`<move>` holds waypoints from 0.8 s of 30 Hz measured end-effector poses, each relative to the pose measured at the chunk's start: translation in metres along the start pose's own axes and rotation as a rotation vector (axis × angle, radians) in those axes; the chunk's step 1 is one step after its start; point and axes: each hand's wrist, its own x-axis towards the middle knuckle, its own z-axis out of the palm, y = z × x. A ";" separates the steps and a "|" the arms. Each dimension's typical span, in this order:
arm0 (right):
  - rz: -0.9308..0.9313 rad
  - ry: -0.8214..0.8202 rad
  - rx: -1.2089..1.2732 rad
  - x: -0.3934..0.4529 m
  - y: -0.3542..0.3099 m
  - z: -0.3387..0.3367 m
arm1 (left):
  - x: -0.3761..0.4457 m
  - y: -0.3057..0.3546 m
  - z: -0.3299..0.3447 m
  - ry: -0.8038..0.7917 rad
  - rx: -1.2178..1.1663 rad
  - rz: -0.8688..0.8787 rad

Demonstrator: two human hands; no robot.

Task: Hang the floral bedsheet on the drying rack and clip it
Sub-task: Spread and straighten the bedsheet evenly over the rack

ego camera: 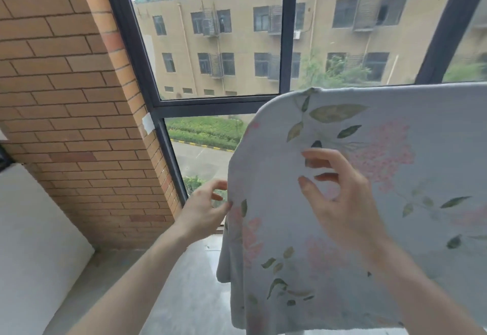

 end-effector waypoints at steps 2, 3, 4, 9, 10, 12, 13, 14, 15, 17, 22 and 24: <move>-0.134 0.119 -0.098 0.016 -0.020 0.001 | 0.012 -0.002 -0.004 -0.008 -0.006 0.040; -0.183 0.168 -0.145 0.025 -0.027 0.002 | 0.017 -0.001 -0.006 -0.013 -0.002 0.059; -0.220 0.204 -0.187 0.035 -0.035 0.004 | 0.021 0.001 -0.009 -0.013 0.006 0.080; -0.181 0.200 -0.531 0.074 -0.050 0.030 | 0.043 -0.002 -0.031 -0.031 0.147 0.233; -0.154 0.191 -0.576 0.079 -0.049 0.032 | 0.046 -0.002 -0.037 -0.002 0.160 0.255; -0.124 0.218 -0.636 0.085 -0.047 0.036 | 0.052 -0.006 -0.048 0.081 0.124 0.296; -0.103 0.243 -0.652 0.087 -0.048 0.037 | 0.056 -0.008 -0.052 0.120 0.081 0.311; -0.084 0.261 -0.656 0.089 -0.050 0.038 | 0.058 -0.008 -0.055 0.152 0.032 0.313; -0.065 0.270 -0.664 0.090 -0.053 0.039 | 0.060 -0.008 -0.055 0.159 -0.019 0.301; -0.031 0.277 -0.683 0.091 -0.057 0.043 | 0.066 -0.008 -0.050 0.031 -0.100 0.251; -0.007 0.313 -0.686 0.088 -0.058 0.049 | 0.074 -0.025 -0.043 -0.391 -0.216 0.193; -0.010 0.328 -0.680 0.088 -0.056 0.049 | 0.075 -0.019 -0.046 -0.337 -0.295 0.214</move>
